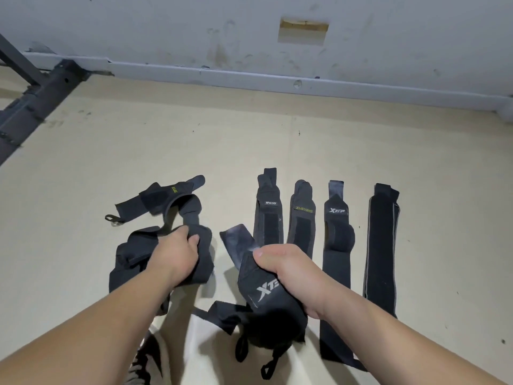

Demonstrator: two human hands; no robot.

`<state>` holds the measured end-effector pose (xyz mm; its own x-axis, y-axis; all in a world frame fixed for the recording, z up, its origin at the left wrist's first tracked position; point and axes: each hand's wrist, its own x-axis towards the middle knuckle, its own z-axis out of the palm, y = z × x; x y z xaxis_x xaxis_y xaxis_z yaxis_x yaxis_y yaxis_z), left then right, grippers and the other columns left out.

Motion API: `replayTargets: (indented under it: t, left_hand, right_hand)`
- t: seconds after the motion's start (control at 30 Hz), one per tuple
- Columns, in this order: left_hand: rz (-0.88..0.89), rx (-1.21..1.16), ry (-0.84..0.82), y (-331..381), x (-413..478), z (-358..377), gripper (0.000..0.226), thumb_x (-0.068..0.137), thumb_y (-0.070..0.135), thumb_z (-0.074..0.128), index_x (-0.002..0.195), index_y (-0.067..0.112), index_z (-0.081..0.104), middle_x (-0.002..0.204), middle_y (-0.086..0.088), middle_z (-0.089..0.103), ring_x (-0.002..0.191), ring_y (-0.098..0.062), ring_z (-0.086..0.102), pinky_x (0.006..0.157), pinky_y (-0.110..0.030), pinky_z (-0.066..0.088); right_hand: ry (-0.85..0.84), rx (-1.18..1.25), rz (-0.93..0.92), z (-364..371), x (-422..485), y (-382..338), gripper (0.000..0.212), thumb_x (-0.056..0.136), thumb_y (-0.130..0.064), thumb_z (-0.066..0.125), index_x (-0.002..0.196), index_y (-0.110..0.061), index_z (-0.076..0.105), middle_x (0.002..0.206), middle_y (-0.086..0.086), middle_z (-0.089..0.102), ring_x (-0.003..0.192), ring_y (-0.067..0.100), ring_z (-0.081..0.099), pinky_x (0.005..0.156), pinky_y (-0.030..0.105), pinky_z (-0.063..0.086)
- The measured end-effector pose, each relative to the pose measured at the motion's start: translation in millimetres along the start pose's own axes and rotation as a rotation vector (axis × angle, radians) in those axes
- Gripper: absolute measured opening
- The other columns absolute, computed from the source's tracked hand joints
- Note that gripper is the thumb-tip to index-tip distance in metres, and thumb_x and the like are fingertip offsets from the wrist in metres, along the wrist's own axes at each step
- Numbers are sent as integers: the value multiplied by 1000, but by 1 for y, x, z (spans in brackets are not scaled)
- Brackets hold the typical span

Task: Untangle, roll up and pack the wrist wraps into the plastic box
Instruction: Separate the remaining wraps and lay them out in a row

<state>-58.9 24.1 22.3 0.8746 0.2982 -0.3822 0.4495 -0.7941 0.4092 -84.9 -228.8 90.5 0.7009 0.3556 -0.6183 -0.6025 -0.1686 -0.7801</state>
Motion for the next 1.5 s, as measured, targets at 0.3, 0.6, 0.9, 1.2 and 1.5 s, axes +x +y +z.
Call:
replayTargets:
  t: [0.3,0.6,0.9,1.2,1.5]
  left_hand:
    - [-31,155,-106,21,-17,12,25,100,32,55,120,16,57,122,-8,60,116,-35,61,97,-42,50]
    - [-205,-947,-810,149,-80,45,68,109,63,31,108,16,80,113,-5,77,102,-20,75,95,-31,55]
    - [-70,-491,-1170,150,-75,61,48,82,28,82,127,13,72,124,-9,78,122,-30,71,116,-54,47]
    - [-21,-522,-1038,205,-84,122,46,91,47,74,118,12,64,99,-6,77,88,-23,76,80,-33,63]
    - [-297,-687,-927,220,-48,191,34,98,46,67,125,25,65,117,-3,78,109,-27,75,94,-50,63]
  right_hand:
    - [241,401,179,-34,0,0,24,95,-19,54,94,-11,77,97,16,80,79,31,74,84,41,59]
    - [470,315,-48,-82,18,-16,24,104,-11,50,118,-17,68,110,11,79,98,29,77,83,40,64]
    - [895,632,-86,-191,26,-18,20,102,-21,65,120,-15,72,112,8,79,103,29,77,84,40,64]
    - [530,620,81,-228,21,1,35,95,4,56,124,-5,72,114,18,76,84,30,76,64,37,64]
    - [778,295,-2,-263,89,-8,50,89,15,56,119,-20,74,95,8,78,75,23,74,64,31,60]
